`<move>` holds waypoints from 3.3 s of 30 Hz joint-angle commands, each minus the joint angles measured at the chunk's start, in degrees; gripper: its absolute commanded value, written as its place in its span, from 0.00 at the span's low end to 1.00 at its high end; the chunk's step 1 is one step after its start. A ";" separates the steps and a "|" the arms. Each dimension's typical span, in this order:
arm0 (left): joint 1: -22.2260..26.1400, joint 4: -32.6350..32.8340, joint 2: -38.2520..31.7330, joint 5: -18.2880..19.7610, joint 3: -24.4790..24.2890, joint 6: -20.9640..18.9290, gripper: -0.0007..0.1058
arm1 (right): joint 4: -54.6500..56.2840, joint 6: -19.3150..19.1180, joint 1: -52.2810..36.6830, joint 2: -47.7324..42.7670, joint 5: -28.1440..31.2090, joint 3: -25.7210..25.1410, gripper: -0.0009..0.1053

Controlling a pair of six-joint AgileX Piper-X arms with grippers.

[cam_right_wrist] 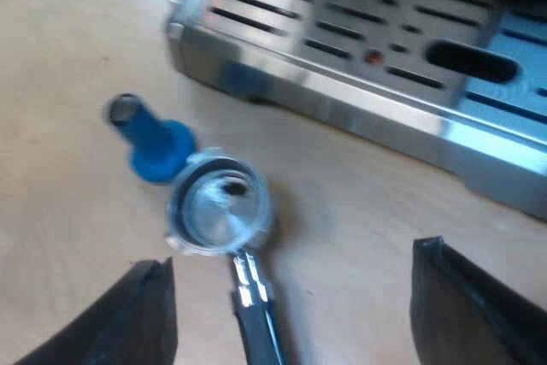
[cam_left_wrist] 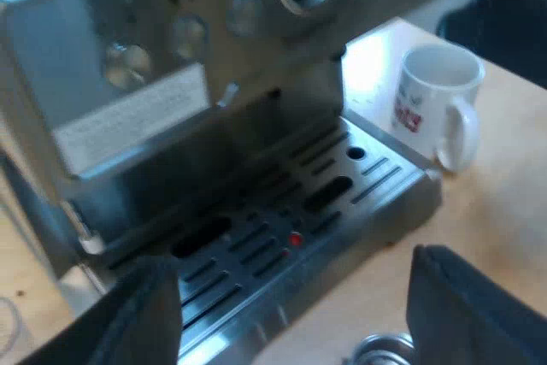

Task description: Grind coffee beans and then tamp

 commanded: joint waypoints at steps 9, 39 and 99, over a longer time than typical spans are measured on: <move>19.30 2.92 -0.09 4.99 -0.91 -1.62 0.56 | 4.68 -1.37 -20.79 -3.95 -10.64 -0.61 0.58; 22.30 15.19 -22.98 4.38 -0.72 -1.23 0.56 | 22.54 -18.13 -42.67 -36.74 -14.49 -0.30 0.58; 22.30 18.16 -36.14 4.02 14.46 0.01 0.56 | 22.01 -16.28 -42.67 -50.03 -16.24 18.39 0.58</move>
